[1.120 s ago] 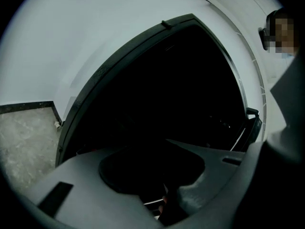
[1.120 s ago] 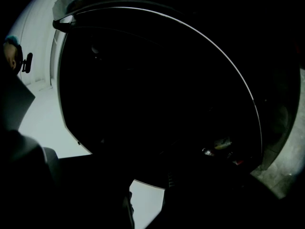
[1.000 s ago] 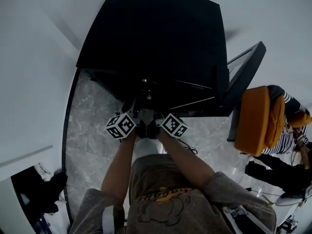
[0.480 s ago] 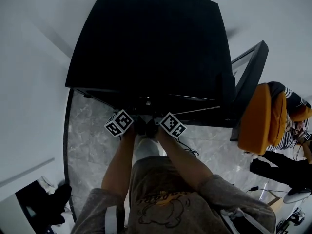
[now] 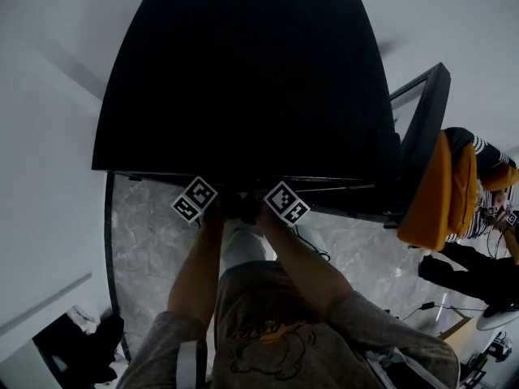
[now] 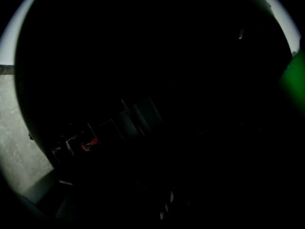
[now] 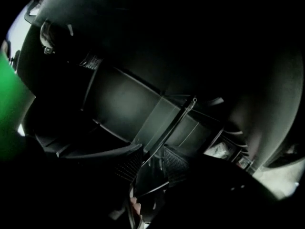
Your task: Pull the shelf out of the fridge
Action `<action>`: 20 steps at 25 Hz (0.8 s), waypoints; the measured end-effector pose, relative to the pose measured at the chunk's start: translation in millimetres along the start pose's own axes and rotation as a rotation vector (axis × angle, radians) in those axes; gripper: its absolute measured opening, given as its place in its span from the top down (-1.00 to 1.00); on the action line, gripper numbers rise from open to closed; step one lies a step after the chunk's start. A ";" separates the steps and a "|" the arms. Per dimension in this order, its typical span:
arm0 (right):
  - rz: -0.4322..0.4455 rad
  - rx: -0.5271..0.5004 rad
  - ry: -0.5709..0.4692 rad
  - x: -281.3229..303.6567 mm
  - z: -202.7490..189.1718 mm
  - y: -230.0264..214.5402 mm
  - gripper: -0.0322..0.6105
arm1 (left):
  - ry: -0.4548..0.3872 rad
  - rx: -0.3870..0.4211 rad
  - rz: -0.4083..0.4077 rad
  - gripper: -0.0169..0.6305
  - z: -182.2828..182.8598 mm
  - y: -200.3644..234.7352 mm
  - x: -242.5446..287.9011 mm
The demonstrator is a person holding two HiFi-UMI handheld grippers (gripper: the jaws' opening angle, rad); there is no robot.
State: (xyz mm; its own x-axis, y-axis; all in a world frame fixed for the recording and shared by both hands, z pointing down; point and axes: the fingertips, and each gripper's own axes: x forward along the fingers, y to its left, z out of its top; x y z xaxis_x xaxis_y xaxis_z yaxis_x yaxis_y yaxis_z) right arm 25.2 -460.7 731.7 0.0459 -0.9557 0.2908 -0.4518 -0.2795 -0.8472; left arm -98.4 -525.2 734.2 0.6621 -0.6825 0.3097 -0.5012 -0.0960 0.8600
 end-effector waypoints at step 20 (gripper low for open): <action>-0.072 0.001 -0.043 18.2 18.0 -6.8 0.51 | -0.038 -0.138 -0.072 0.77 12.7 -6.2 22.9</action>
State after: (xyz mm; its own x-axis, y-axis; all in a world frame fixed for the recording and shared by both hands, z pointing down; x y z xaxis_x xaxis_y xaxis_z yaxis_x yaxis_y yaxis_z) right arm 45.1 -477.8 734.7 0.1164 -0.9363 0.3313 -0.4454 -0.3474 -0.8252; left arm -87.2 -549.5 730.8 0.6704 -0.7049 0.2315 -0.3698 -0.0469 0.9279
